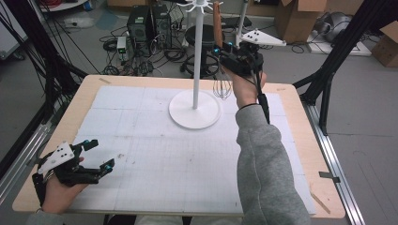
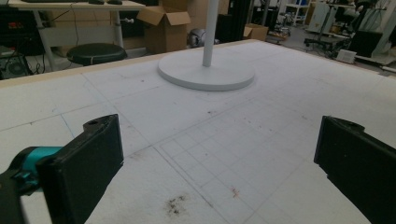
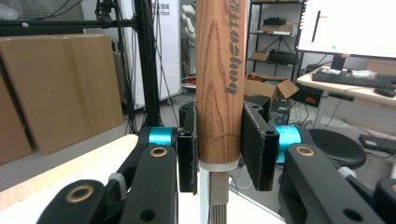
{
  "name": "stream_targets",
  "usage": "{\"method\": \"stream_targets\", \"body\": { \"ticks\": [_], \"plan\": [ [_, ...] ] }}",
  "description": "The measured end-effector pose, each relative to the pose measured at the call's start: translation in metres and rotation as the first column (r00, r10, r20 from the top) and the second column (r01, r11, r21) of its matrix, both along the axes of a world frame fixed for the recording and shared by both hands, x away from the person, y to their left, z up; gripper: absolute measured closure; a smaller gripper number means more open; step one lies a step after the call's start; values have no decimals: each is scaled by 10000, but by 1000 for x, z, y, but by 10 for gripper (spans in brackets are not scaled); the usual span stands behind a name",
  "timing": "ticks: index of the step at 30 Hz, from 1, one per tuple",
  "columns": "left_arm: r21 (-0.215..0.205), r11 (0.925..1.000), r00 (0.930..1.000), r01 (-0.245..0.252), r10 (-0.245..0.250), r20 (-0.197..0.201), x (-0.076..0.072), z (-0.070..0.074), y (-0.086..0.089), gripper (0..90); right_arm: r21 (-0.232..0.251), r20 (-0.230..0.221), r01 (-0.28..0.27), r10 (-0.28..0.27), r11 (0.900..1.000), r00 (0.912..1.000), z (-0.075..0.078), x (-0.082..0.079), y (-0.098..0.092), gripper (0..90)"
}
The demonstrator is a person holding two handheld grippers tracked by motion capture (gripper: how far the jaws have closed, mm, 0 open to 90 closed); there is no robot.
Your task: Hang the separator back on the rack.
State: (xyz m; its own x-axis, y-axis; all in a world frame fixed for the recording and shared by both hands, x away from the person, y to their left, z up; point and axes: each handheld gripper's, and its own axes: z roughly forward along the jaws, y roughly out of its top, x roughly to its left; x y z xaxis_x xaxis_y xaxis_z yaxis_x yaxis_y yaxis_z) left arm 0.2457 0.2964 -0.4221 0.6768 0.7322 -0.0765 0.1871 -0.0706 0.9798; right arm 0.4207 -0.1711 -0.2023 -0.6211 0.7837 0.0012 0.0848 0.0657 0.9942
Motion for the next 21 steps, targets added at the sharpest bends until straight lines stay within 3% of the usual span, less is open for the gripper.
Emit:
{"method": "stream_targets", "body": {
  "ticks": [11,21],
  "plan": [
    [41,10000,10000,11,-11,-7,0,0,0,18,55,-75,129,-128,9999,9999,2,-1,-8,699],
    [86,10000,10000,14,-14,-11,0,0,0,18,-27,-183,3,-4,10000,9998,-1,3,-4,698]
  ]
}}
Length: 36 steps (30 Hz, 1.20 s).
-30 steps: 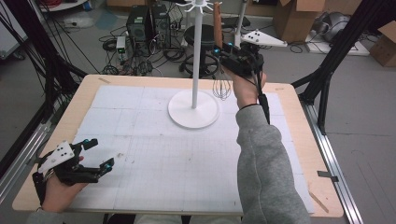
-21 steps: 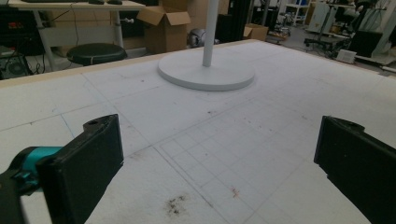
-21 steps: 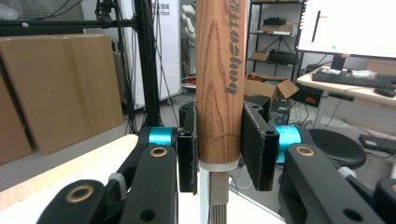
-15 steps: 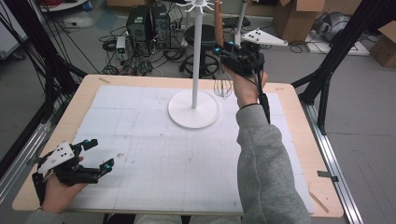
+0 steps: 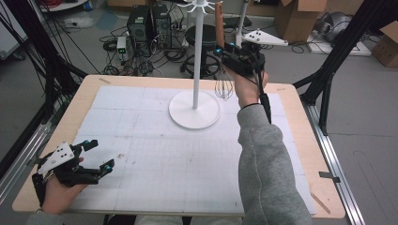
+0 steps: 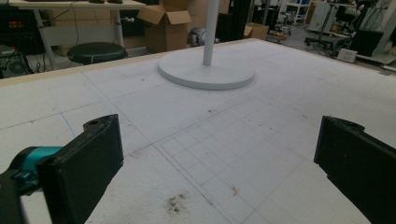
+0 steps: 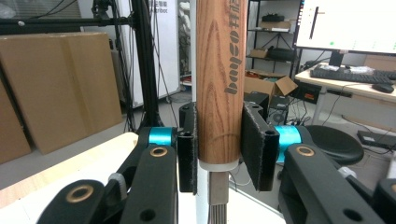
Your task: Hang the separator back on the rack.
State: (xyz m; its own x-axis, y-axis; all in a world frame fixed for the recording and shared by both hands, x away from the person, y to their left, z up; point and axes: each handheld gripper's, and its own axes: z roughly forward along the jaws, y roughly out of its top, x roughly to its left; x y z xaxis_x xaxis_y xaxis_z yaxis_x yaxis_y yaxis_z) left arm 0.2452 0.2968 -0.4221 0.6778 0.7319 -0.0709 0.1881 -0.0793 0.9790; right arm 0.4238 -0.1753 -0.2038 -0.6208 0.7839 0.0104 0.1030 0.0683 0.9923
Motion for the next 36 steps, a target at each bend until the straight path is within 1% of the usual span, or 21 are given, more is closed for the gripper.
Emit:
{"method": "stream_targets", "body": {
  "ticks": [4,6,7,9,11,14,17,19,24,36],
  "plan": [
    [-23,10000,10000,-12,12,-10,0,0,0,18,-30,-45,-82,82,10000,10000,-1,1,3,699],
    [-33,10000,10000,-8,8,7,0,0,0,18,-72,35,-26,26,10000,10000,-1,1,3,698],
    [-21,10000,10000,-24,24,9,0,0,0,18,-9,10,-37,37,10000,10000,-1,0,3,699],
    [-18,10000,10000,-24,24,-6,0,0,1,18,-1,109,41,-41,10000,9999,1,-1,1,699],
    [-4,10000,10000,-15,15,-3,0,0,0,18,88,115,95,-96,9999,9999,2,-3,-2,699],
    [-29,10000,10000,-17,17,-5,0,0,0,18,153,75,172,-174,9997,9998,3,-3,-8,698],
    [-38,10000,10000,-40,39,-15,0,-1,-1,18,149,77,138,-140,9998,9999,4,-2,-11,698],
    [-24,10000,10000,-32,32,-31,0,-1,0,18,178,-25,111,-111,9998,9999,3,-1,-12,699],
    [-7,10000,10000,-38,38,-14,0,0,1,18,208,-152,-35,38,9998,9999,0,3,-10,699],
    [-22,10000,10000,-52,52,3,0,0,1,18,88,-147,-210,211,9997,9997,-2,6,0,698]
  ]
}}
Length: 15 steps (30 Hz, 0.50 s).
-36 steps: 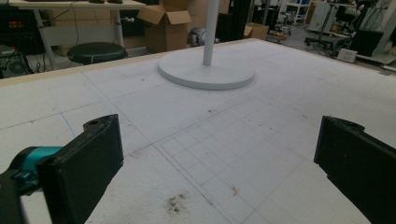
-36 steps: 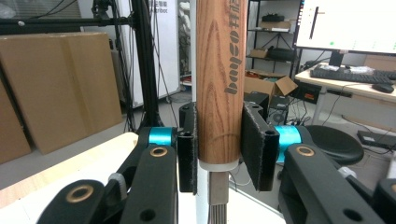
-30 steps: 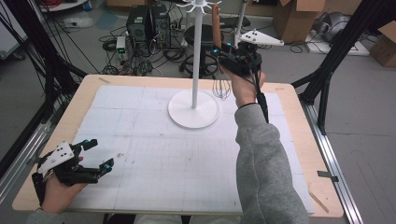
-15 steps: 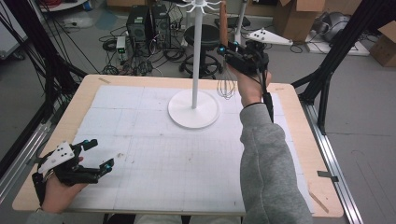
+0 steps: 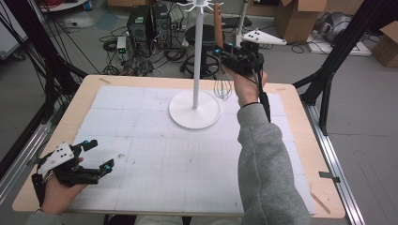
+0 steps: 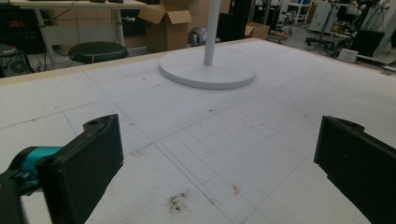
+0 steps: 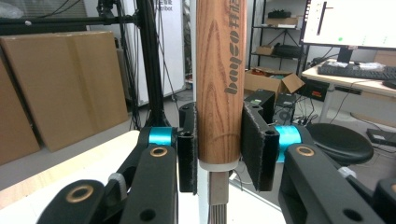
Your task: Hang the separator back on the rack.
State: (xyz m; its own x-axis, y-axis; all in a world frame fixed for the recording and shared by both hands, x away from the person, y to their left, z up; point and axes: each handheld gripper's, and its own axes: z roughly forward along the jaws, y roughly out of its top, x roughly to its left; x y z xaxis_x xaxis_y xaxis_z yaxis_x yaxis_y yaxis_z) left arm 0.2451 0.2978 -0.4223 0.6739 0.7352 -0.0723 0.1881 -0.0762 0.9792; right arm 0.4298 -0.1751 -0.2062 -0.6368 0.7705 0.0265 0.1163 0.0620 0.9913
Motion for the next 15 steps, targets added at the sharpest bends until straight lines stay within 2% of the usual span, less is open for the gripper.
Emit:
{"method": "stream_targets", "body": {
  "ticks": [15],
  "plan": [
    [-4,10000,10000,1,-1,-6,0,0,0,18,-200,-129,-22,19,9998,9999,-3,4,7,698]
  ]
}}
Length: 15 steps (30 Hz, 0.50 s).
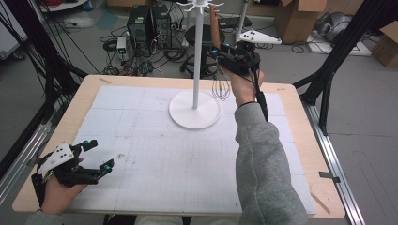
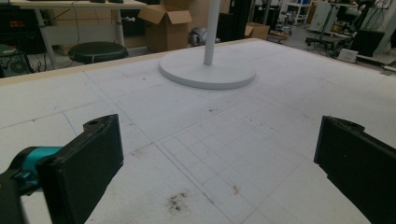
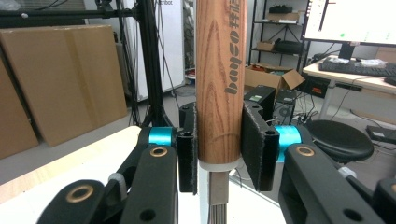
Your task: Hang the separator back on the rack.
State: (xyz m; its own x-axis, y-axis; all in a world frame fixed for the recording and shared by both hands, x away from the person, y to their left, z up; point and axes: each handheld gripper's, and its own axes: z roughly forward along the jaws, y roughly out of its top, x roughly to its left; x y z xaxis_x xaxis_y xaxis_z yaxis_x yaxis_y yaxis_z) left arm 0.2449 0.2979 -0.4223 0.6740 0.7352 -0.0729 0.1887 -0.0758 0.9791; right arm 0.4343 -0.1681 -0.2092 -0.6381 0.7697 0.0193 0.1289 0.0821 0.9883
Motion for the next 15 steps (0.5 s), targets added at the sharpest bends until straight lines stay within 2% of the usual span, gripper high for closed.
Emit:
{"method": "stream_targets", "body": {
  "ticks": [15],
  "plan": [
    [3,10000,10000,-23,23,-10,0,0,0,18,-40,-73,21,-22,10000,10000,-2,3,2,698]
  ]
}}
